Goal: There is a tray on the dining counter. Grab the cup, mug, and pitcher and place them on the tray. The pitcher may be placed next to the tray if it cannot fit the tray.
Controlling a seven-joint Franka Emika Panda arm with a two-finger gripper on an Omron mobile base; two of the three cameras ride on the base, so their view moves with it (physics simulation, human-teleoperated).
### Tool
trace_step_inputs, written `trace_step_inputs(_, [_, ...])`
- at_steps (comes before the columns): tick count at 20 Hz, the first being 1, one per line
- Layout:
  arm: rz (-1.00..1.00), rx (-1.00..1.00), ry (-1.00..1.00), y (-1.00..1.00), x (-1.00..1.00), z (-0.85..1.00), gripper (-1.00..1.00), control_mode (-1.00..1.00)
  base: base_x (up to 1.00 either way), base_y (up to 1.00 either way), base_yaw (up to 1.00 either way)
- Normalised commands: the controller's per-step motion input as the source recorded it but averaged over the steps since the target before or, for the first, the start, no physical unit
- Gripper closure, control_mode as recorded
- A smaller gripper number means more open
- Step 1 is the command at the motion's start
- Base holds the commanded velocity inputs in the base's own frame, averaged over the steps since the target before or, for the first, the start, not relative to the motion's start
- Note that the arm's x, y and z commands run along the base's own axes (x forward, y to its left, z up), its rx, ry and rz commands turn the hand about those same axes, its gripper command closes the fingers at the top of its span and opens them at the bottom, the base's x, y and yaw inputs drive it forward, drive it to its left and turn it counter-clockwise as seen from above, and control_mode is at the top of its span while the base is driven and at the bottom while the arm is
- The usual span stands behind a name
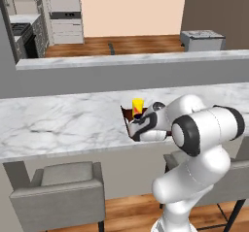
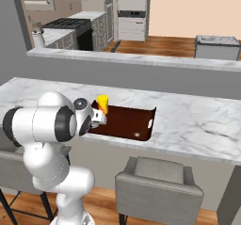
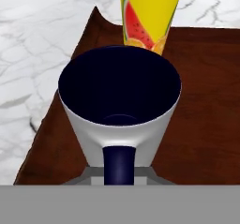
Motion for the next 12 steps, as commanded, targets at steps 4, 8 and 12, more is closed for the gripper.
trace_step_inputs(4, [0.0, 0.0, 0.0, 0.0, 0.23, -0.25, 1.0, -1.0, 0.0, 0.0, 0.0])
trace_step_inputs(8, [0.0, 0.0, 0.0, 0.0, 0.06, -0.09, 1.0, -1.0, 0.0, 0.0, 0.0])
trace_step_inputs(12, [0.0, 0.0, 0.02, 0.0, 0.0, 0.0, -1.0, -1.0, 0.0, 0.0, 0.0])
